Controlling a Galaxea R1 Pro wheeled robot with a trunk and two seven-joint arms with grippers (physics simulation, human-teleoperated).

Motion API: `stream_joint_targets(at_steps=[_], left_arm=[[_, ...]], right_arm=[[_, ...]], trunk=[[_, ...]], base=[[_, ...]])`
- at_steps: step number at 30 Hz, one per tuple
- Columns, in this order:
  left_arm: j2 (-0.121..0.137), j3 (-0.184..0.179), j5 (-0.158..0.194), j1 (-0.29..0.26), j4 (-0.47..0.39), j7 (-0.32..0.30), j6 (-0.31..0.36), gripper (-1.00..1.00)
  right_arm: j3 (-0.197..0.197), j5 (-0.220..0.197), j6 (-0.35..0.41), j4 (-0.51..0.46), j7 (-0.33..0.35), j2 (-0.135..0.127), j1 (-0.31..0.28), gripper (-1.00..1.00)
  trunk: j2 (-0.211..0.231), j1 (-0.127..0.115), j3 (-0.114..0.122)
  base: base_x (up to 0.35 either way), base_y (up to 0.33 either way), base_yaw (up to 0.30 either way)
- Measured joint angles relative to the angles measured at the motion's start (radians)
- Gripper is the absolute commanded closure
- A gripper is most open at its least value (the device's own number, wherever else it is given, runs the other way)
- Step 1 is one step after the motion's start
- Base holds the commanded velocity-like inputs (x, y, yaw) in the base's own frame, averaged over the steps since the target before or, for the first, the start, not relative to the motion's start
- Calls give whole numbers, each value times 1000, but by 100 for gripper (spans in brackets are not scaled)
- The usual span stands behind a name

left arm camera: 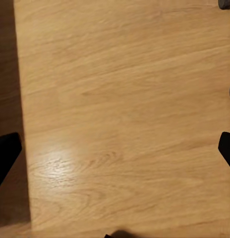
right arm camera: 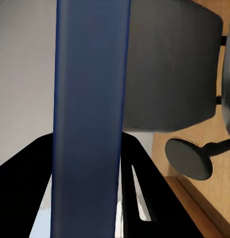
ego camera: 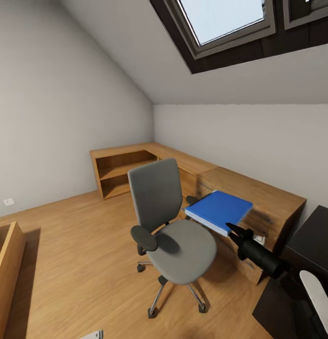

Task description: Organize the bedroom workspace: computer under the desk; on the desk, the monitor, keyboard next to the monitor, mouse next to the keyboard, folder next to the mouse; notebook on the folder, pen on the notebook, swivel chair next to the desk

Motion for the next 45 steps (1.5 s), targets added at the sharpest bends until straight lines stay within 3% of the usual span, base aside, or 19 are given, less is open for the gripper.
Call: stream_joint_targets(at_steps=[3, 6, 14, 25, 30, 33, 34, 35, 45], left_arm=[[-1, -1, 1, 0, 6, 0, 0, -100], [-4, -6, 1, 0, 11, 0, 0, -100], [-32, -11, -1, 0, 49, 0, -1, -100], [-42, -14, -4, 0, 73, 0, -44, -100], [-46, -14, -30, 0, 75, 1, -63, -100], [-46, -14, -34, 0, 75, 2, -64, -100], [-47, -16, -35, 0, 75, 2, -65, -100], [-47, -19, -35, 0, 75, 2, -65, -100], [-55, -32, -35, 0, 86, 2, -65, -100]], right_arm=[[-54, -10, 13, 1, 26, 3, 1, 100], [-74, -13, 20, 0, 35, 3, 4, 100], [-79, -1, 11, 0, -50, 2, 5, 100], [-79, 19, 10, 14, -59, 2, 5, 100], [-82, 23, 6, 17, -58, 1, 5, 100], [-107, 23, 5, 19, -57, 0, 5, 100], [-174, 31, 8, 44, -57, -2, 5, 100], [-184, 22, 6, 47, -57, -3, 5, 100], [-194, 21, 6, 51, -57, -4, 5, 100]], trunk=[[21, -11, 9], [42, -23, 19], [63, -35, 28], [63, -35, 28], [63, -35, 28], [70, -38, 31], [77, -42, 34], [84, -46, 38], [154, -84, 69]], base=[[0, 0, 0], [0, 0, 0], [0, 0, -188], [0, 0, -266], [0, 0, -268], [0, 0, -268], [0, 0, -269], [0, 0, -269], [0, 0, -269]])
